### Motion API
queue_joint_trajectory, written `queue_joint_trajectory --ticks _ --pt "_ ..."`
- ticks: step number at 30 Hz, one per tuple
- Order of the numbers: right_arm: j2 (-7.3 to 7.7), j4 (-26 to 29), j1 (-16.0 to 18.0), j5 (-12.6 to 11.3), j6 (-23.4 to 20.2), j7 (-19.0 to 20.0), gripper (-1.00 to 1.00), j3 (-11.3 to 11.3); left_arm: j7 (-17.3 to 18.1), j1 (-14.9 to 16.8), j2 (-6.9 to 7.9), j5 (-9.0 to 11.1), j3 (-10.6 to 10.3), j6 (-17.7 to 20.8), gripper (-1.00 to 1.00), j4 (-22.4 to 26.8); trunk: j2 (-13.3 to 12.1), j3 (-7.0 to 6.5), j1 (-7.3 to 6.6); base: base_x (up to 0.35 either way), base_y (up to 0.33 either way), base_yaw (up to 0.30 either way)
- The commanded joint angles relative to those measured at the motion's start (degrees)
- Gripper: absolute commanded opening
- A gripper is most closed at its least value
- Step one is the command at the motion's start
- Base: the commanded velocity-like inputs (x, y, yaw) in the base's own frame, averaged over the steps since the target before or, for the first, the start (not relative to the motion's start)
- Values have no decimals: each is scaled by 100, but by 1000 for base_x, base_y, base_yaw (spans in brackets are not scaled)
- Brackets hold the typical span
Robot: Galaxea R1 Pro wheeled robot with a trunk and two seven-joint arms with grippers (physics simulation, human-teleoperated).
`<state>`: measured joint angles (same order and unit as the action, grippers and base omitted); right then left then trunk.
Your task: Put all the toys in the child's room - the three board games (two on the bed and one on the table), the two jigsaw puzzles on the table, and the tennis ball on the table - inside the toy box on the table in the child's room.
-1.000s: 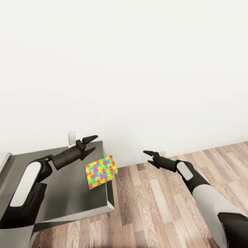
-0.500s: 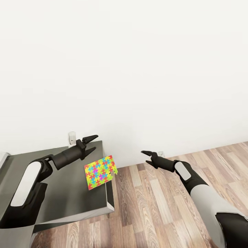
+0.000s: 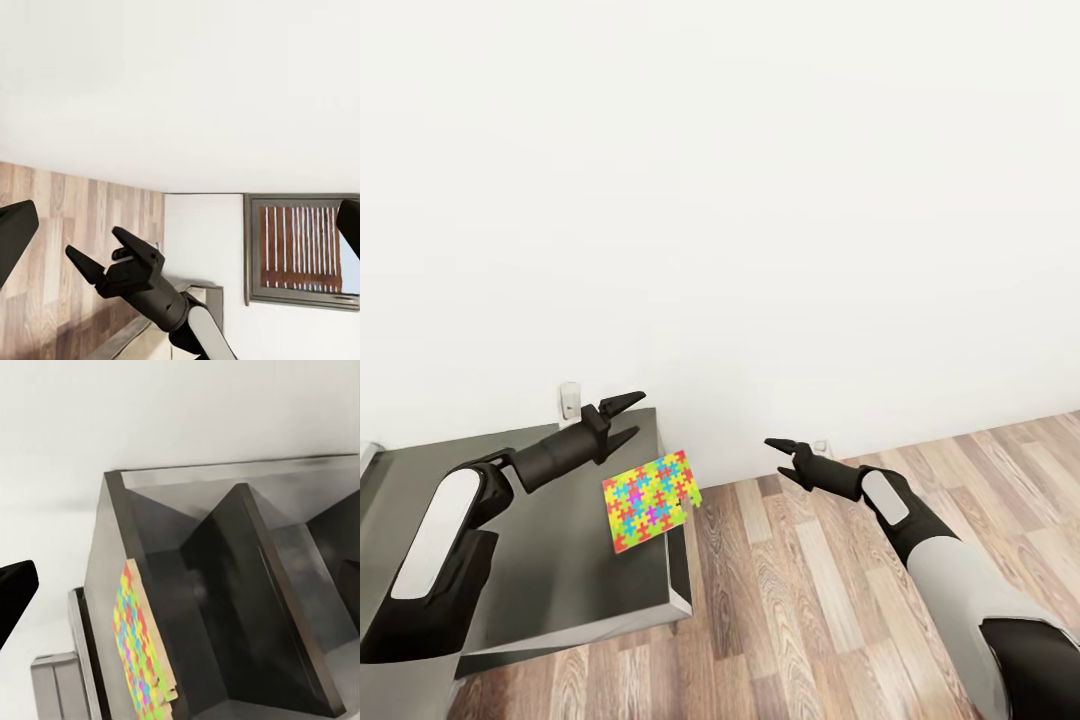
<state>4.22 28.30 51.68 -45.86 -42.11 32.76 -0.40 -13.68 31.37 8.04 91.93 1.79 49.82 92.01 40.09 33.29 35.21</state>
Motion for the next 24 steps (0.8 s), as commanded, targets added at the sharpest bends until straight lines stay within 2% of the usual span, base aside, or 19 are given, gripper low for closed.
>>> queue_joint_trajectory --ticks 1,14,24 --pt "-4 -2 3 -19 -36 2 100 -4 -56 5 1 62 5 19 100 3 47 23 24 0 0 67" --pt "-23 -20 0 -20 -55 2 100 -12 -46 2 16 67 9 25 100 4 569 213 309 0 0 177" --pt "-75 -25 0 -20 -59 2 100 -11 0 -5 34 83 13 28 100 2 569 199 309 0 0 67"
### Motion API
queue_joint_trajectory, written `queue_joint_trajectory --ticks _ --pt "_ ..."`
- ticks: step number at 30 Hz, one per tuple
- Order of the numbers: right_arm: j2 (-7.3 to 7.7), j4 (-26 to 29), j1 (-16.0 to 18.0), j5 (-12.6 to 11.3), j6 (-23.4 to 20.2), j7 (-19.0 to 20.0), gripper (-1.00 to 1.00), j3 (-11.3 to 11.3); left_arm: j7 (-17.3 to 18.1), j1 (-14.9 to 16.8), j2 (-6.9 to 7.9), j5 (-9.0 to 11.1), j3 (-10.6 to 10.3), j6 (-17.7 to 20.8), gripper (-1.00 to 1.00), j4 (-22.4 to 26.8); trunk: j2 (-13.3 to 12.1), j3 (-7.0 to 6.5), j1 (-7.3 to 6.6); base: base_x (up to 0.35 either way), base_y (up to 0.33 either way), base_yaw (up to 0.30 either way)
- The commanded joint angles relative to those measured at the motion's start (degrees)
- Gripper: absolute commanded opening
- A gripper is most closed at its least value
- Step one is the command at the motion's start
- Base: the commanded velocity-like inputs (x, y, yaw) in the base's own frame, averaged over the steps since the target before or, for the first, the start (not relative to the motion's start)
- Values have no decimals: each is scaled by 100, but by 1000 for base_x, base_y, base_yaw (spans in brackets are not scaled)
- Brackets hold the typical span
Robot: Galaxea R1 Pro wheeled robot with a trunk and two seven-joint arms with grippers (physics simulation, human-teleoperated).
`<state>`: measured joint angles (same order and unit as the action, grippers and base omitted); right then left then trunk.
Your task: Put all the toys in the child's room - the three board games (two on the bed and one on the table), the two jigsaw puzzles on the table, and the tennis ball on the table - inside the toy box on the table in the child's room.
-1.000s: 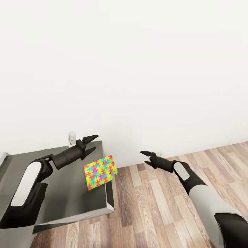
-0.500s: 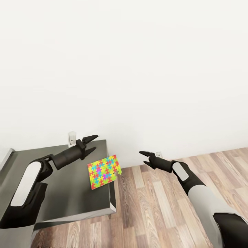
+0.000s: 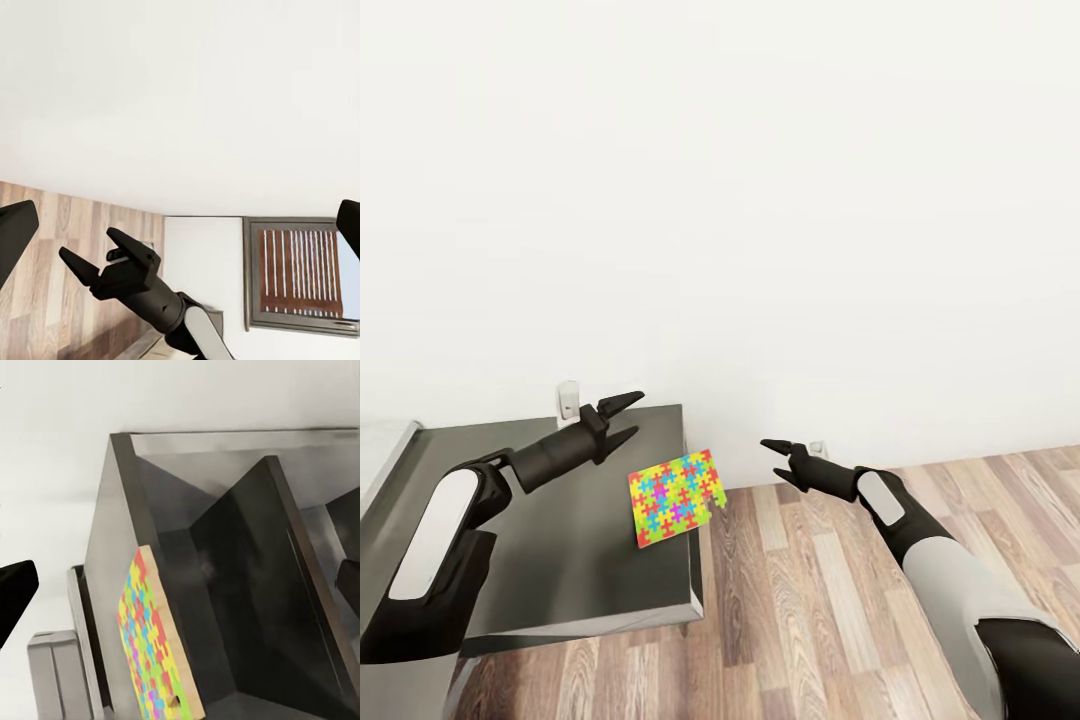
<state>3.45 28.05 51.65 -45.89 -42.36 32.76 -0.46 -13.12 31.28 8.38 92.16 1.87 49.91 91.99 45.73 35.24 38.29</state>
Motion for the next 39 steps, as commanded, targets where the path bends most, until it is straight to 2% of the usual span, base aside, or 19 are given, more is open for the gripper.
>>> queue_joint_trajectory --ticks 1,5,13,20,37,39 --pt "-12 0 3 -17 -34 2 100 -4 -55 3 -1 61 5 19 100 4 4 5 1 0 0 24" --pt "-45 -1 3 -15 -36 2 100 34 -49 3 1 63 6 22 100 4 4 3 1 0 0 16" --pt "-71 -1 3 -20 -42 7 100 506 -45 7 3 65 6 26 100 3 4 2 1 0 0 6" --pt "-74 -10 3 -25 -43 10 100 674 -42 5 5 65 6 27 100 3 4 2 1 0 0 2" --pt "-73 -18 3 -36 -37 9 100 745 -37 6 14 70 29 30 100 5 686 307 374 0 0 0" --pt "-74 -19 3 -36 -36 10 100 749 -30 4 14 71 30 32 100 4 686 307 374 0 0 0"
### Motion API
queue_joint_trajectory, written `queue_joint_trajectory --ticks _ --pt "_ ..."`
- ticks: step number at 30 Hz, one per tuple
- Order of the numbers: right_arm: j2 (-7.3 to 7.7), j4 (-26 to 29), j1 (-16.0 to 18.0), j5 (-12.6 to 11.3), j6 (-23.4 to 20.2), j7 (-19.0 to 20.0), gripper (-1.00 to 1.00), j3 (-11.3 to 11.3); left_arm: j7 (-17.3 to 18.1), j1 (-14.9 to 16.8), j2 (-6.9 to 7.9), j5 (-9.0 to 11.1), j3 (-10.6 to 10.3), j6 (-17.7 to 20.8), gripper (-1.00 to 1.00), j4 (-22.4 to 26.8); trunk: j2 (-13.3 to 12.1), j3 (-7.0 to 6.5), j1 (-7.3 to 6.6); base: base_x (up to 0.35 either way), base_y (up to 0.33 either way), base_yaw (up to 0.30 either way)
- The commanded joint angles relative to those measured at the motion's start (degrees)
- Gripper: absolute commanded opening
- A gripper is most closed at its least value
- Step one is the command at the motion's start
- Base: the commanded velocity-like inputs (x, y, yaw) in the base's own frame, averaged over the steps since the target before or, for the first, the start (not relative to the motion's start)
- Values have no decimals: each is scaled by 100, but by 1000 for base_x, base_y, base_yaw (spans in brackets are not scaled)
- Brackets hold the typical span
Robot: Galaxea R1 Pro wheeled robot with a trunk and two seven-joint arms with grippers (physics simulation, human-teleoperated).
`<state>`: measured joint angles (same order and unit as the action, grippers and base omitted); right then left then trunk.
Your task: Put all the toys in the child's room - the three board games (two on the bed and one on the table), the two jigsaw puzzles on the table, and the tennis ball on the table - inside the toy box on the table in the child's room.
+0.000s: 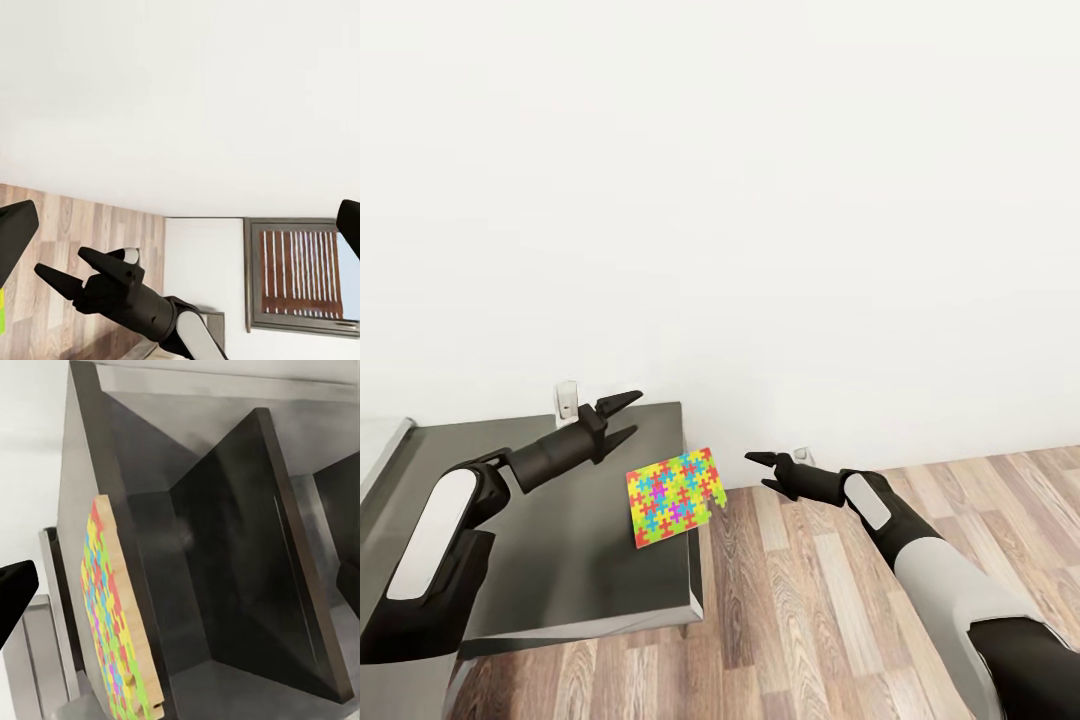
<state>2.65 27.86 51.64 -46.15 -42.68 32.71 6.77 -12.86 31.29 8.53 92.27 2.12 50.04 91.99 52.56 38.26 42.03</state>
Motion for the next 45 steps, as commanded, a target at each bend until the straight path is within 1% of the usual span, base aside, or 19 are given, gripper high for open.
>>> queue_joint_trajectory --ticks 1,13,32,45 --pt "6 0 4 -9 -5 15 100 29 -49 3 -1 61 6 20 100 4 4 5 1 0 0 0" --pt "0 -3 4 -8 -4 15 100 37 42 -5 0 61 9 19 100 3 4 -6 1 0 0 32" --pt "-8 -9 4 -2 16 8 100 46 72 -8 0 63 14 23 100 5 4 -100 1 0 0 188" --pt "-6 -9 4 0 29 7 100 36 73 -10 -3 63 9 23 100 4 4 -119 1 0 0 64"
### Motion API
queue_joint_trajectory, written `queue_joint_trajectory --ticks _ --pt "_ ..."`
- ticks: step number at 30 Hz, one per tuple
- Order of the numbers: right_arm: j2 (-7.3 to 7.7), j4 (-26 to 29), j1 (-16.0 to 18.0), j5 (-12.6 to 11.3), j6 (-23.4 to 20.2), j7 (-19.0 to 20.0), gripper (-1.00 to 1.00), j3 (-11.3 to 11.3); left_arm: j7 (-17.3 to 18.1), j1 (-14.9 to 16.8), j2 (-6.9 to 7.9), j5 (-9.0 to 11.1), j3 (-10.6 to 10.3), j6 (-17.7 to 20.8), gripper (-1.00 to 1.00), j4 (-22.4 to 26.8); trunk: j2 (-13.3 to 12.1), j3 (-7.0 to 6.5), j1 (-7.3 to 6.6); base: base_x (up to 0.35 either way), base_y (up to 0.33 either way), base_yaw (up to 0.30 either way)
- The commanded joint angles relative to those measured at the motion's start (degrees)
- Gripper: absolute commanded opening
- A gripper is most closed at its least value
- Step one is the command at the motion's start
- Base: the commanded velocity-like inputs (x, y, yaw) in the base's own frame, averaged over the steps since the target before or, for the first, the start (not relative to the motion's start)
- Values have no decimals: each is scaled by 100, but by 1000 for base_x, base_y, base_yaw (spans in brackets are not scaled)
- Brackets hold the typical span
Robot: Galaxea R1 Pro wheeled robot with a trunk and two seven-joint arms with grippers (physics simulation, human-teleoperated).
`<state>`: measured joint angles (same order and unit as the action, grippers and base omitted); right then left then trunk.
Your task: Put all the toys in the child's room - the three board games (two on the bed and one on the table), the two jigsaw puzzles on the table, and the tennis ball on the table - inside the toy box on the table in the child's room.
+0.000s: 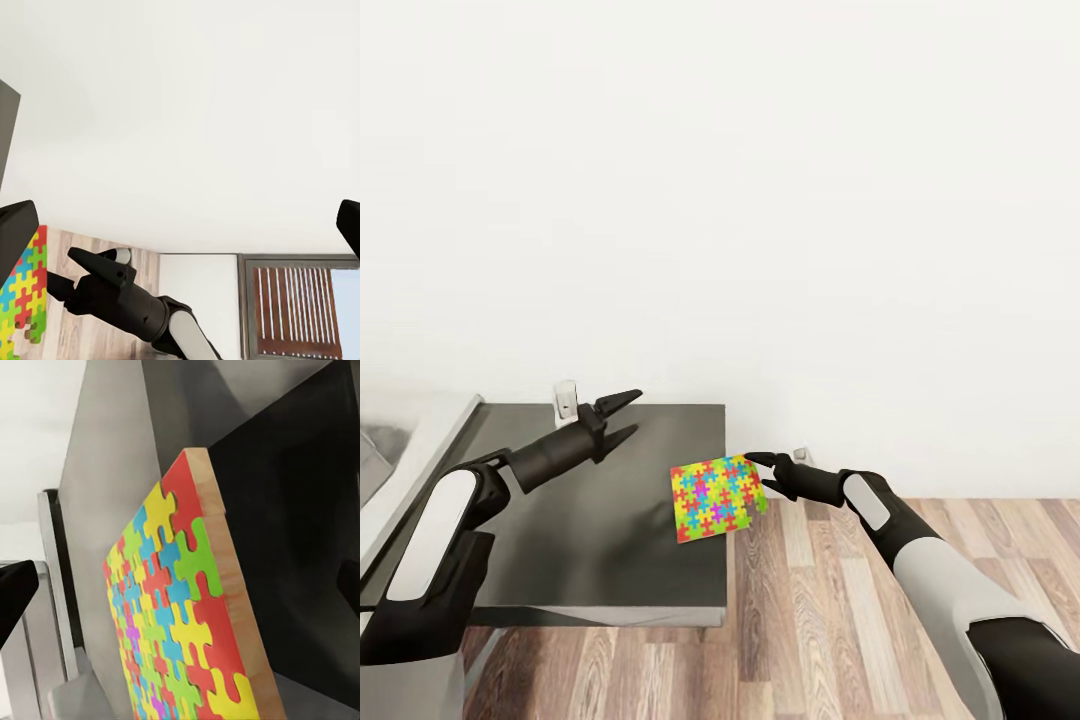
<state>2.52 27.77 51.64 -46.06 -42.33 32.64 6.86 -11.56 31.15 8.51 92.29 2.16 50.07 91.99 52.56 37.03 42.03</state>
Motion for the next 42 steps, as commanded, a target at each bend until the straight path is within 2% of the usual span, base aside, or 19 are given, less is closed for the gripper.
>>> queue_joint_trajectory --ticks 1,22,33,42 --pt "7 0 4 -11 -5 14 100 26 -57 4 -2 61 5 20 100 4 4 4 1 0 0 15" --pt "12 -81 4 -22 -5 -32 100 1 -57 5 -2 64 4 20 100 7 4 3 1 0 0 4" --pt "12 -117 4 -26 -3 -44 100 -10 -63 5 7 262 4 20 100 5 4 3 1 0 0 0" --pt "10 -122 4 -26 -3 -50 100 -17 -65 5 10 306 4 20 100 6 4 -14 1 0 0 50"
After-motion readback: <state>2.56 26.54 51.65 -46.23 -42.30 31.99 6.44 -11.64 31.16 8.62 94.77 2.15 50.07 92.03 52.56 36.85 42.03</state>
